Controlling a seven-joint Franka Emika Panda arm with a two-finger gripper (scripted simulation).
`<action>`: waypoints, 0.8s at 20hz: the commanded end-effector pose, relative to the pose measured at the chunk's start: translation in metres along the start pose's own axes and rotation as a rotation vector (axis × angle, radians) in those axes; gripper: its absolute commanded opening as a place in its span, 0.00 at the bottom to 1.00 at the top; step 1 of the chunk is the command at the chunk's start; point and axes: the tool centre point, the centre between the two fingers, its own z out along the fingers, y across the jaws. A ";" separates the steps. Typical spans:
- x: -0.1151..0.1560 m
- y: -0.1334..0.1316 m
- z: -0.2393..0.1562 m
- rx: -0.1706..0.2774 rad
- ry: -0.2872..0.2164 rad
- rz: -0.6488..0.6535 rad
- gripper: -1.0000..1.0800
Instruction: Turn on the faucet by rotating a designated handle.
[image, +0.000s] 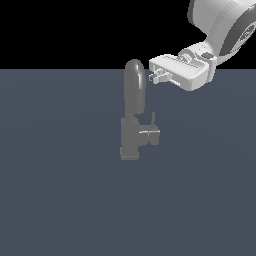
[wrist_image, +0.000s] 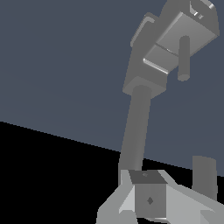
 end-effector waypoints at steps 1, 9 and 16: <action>0.022 0.001 0.003 0.053 -0.058 0.051 0.00; 0.079 0.008 0.019 0.197 -0.214 0.192 0.00; 0.107 0.013 0.032 0.270 -0.293 0.265 0.00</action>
